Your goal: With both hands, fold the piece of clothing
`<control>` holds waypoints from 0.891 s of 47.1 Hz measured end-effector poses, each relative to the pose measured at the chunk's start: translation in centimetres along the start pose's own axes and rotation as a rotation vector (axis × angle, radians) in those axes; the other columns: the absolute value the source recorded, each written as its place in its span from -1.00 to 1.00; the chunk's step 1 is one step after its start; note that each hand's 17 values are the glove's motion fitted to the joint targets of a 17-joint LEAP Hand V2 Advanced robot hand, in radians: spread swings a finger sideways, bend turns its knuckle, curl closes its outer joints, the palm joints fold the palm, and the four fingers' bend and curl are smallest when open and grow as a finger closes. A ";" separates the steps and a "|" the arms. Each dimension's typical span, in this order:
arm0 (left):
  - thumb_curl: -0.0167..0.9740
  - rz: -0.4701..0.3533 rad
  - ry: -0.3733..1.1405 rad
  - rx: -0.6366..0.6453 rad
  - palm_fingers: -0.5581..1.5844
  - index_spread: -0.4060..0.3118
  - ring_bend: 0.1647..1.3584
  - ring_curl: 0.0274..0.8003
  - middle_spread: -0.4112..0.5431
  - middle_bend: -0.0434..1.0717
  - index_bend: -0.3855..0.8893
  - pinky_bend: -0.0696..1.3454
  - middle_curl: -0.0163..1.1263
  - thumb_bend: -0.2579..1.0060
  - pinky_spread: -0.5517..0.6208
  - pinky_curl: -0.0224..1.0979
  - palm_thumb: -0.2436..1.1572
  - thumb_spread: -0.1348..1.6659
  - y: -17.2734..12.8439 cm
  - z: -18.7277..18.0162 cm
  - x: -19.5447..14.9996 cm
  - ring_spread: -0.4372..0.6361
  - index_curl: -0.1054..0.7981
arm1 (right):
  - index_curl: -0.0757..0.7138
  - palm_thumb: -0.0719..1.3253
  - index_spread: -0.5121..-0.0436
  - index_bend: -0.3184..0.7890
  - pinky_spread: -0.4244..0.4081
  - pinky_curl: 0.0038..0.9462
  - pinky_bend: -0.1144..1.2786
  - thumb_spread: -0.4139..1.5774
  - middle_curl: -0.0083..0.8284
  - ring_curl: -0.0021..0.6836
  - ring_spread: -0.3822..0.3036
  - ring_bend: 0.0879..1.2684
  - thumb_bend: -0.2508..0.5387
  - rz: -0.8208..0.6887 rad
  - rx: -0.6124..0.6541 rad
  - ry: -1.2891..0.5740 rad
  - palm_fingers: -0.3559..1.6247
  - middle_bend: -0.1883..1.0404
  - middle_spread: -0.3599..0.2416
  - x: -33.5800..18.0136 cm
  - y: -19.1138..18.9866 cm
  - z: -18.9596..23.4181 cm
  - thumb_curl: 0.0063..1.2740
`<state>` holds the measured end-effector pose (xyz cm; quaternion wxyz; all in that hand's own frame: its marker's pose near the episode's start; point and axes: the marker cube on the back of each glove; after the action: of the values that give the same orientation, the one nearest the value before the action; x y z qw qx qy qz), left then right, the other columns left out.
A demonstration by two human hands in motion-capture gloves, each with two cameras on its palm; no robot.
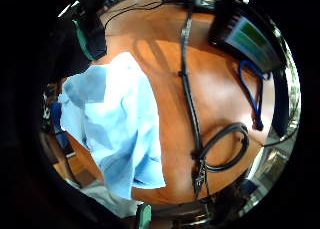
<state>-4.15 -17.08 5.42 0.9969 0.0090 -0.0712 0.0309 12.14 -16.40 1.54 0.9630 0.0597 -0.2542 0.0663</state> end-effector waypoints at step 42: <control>-0.48 -0.053 0.167 0.037 0.09 -0.39 -0.53 -0.17 -0.38 -0.66 -0.12 -0.53 -0.36 -0.60 0.36 -0.30 -0.07 0.83 6.3 7.3 2.0 -0.26 0.19 | -0.50 0.59 0.42 -0.30 -0.36 0.08 0.15 0.53 0.11 0.51 -0.48 0.37 0.09 0.221 -0.021 0.221 0.35 -0.09 -0.03 2.1 4.8 3.5 -0.34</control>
<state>-3.63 -10.81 12.99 0.9995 0.0266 0.0131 0.0063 11.51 -12.03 6.01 0.9726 0.0135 -0.1524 0.1752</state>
